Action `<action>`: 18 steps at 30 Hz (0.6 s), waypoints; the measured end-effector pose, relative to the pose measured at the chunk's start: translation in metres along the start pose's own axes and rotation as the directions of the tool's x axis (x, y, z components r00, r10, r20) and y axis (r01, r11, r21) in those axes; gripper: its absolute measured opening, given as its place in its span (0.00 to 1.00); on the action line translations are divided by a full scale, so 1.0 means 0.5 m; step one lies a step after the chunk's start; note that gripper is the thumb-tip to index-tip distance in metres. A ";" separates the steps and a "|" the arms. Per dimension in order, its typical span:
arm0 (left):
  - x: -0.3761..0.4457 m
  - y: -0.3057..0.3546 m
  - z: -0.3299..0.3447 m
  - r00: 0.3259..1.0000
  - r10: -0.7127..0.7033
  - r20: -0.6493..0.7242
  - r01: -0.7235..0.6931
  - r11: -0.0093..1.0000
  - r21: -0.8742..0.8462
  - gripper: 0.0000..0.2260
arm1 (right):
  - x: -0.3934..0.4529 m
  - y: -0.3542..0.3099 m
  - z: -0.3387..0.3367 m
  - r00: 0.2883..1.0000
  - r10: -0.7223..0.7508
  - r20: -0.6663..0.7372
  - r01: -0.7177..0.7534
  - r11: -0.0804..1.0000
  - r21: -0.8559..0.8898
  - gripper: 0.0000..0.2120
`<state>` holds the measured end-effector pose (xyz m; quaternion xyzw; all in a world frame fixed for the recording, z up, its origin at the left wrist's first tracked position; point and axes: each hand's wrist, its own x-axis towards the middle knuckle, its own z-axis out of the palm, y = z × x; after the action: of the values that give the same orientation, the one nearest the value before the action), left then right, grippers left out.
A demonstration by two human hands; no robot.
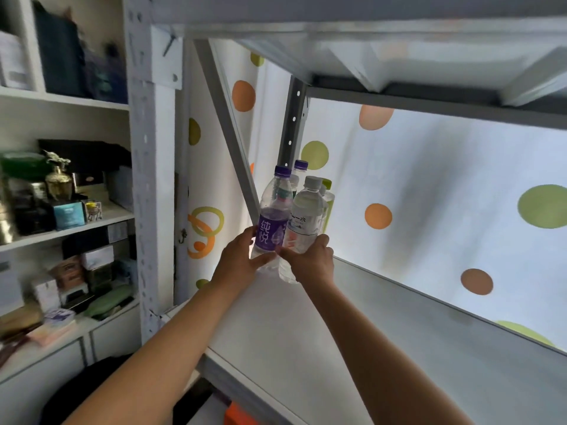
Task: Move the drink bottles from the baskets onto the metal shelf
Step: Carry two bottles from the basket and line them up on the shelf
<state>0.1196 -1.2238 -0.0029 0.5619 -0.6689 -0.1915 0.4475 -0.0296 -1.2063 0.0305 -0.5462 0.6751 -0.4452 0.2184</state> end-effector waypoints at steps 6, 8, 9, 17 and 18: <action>-0.101 0.056 -0.043 1.000 0.004 -0.016 0.000 0.976 0.217 0.27 | -0.074 -0.007 -0.071 0.996 -0.083 0.034 0.086 0.988 -0.125 0.31; -0.161 0.070 -0.072 0.998 0.053 0.022 -0.057 0.954 0.295 0.23 | -0.129 -0.006 -0.086 0.986 -0.147 0.075 0.161 0.955 -0.249 0.26; -0.188 0.073 -0.086 0.996 0.075 0.038 -0.083 0.939 0.334 0.21 | -0.156 -0.003 -0.091 0.980 -0.178 0.093 0.198 0.933 -0.302 0.24; -0.497 0.044 -0.202 0.979 0.175 0.107 -0.201 0.927 0.318 0.19 | -0.438 0.027 -0.055 0.892 -0.364 0.268 0.452 0.707 -0.543 0.18; -0.538 0.033 -0.217 0.981 0.168 0.094 -0.190 0.925 0.329 0.19 | -0.468 0.033 -0.040 0.870 -0.388 0.303 0.493 0.681 -0.542 0.17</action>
<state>0.1898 -0.9439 -0.0361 0.5603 -0.7541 -0.0506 0.3389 0.0179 -0.9807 -0.0178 -0.7676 0.6086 -0.1994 -0.0263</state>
